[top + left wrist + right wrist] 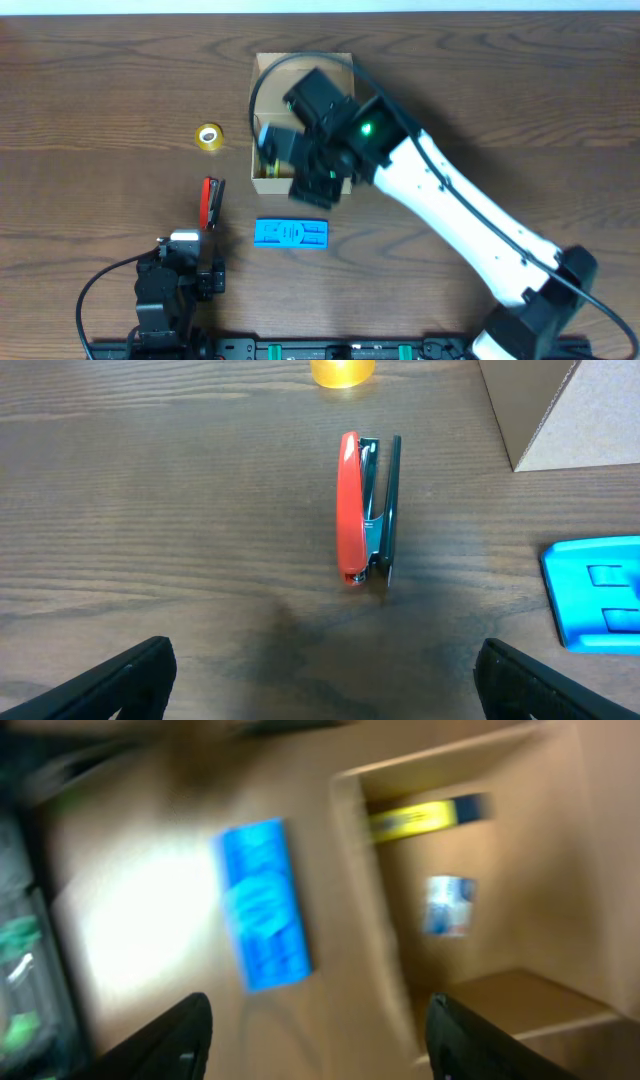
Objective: Pack container
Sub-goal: 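Grasp the blue whiteboard duster with the right gripper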
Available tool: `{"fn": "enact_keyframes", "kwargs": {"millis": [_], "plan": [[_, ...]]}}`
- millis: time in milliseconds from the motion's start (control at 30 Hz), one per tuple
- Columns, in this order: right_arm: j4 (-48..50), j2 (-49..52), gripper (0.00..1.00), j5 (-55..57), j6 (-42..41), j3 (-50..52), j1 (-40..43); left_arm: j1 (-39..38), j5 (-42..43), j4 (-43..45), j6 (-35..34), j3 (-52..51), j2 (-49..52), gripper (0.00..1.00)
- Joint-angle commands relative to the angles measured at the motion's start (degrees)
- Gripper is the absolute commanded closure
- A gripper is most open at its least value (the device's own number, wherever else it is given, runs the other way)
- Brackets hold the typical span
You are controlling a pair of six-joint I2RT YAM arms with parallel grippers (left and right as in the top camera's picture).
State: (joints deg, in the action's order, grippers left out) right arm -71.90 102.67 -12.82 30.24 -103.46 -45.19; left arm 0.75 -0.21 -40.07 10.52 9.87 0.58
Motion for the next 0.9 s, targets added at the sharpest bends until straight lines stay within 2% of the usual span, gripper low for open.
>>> {"fn": "enact_keyframes", "kwargs": {"millis": [0,133,367,867], "plan": [[-3.15,0.98,0.3,-2.64,7.26,1.22,-2.58,0.35,0.17,-0.17,-0.26,-0.76,-0.37,0.05],[-3.28,1.95,0.25,-2.45,8.04,5.86,-4.33,0.35,0.17,-0.2,-0.26,-0.76,-0.37,0.05],[2.47,2.25,0.21,-2.51,8.02,14.51,-4.9,0.35,0.17,-0.2,-0.26,-0.76,-0.37,0.05],[14.82,2.47,0.19,-2.19,7.98,23.65,-6.99,0.35,0.17,-0.2,-0.26,-0.76,-0.37,0.05]]}}
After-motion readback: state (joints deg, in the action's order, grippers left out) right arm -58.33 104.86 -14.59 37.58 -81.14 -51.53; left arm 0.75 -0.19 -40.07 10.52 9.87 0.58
